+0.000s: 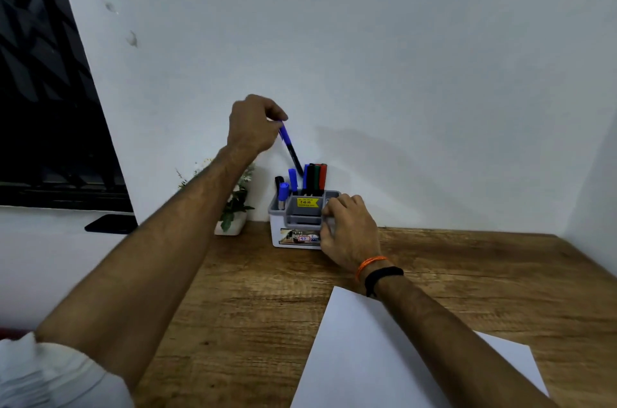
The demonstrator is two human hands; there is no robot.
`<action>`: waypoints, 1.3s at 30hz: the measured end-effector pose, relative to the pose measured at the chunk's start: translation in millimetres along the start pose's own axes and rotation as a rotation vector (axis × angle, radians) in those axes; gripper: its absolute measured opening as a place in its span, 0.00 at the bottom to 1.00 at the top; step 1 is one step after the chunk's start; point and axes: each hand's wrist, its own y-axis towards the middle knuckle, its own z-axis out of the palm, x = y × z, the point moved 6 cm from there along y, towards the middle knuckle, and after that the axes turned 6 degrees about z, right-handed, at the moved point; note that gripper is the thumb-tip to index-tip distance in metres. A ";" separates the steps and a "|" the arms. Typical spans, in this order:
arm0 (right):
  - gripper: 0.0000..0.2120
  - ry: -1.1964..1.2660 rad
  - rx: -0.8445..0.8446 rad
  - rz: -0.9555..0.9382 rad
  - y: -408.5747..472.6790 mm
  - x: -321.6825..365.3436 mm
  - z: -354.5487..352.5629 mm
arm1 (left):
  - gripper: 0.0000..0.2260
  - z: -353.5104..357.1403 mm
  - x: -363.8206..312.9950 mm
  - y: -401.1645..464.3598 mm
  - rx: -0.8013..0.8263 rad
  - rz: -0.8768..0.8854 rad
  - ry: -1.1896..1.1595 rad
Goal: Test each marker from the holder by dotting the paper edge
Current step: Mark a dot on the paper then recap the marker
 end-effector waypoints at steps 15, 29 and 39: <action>0.14 0.886 0.156 0.447 -47.3 27.7 -38.1 | 0.06 -50.3 -39.1 -132.9 -0.097 -0.266 -0.494; 0.05 1.225 0.355 0.433 -102.7 9.4 -71.3 | 0.06 -12.9 -71.4 -223.6 0.464 -0.006 -0.410; 0.11 1.226 0.383 0.334 -121.5 5.7 -69.3 | 0.03 -1.9 -94.4 -254.7 0.628 0.260 -0.253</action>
